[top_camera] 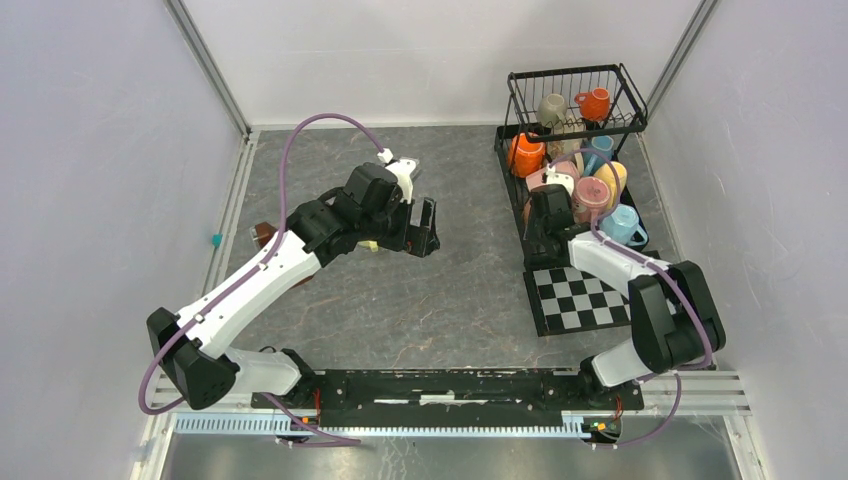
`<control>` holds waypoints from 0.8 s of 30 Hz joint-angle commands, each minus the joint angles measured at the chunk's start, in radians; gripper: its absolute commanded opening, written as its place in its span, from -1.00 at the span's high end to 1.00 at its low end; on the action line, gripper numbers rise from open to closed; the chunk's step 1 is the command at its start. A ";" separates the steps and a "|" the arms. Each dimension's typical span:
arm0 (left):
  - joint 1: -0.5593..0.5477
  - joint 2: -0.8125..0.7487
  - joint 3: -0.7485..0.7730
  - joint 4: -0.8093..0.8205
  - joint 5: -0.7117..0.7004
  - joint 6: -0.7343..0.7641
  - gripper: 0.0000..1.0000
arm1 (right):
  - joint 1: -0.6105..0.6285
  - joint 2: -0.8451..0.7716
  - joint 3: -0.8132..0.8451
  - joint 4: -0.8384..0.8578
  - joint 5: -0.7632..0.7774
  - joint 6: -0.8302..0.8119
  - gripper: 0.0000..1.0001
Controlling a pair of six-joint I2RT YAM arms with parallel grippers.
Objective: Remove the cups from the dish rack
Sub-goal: Unload the cup from the dish rack.
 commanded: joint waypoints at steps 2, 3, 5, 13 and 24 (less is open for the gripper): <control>-0.008 0.001 0.003 0.037 0.019 -0.055 -1.00 | -0.005 0.020 0.028 0.036 -0.012 -0.020 0.36; -0.008 0.003 0.002 0.036 0.021 -0.057 -1.00 | -0.005 0.019 0.026 0.037 -0.008 -0.022 0.38; -0.008 0.006 0.002 0.038 0.028 -0.062 -1.00 | -0.006 0.018 0.027 0.031 0.001 -0.026 0.52; -0.008 -0.012 -0.027 0.101 0.039 -0.133 -1.00 | -0.005 -0.027 0.049 -0.024 0.027 -0.047 1.00; -0.007 -0.050 -0.116 0.284 0.063 -0.302 -1.00 | -0.004 -0.150 0.046 -0.074 0.040 -0.054 1.00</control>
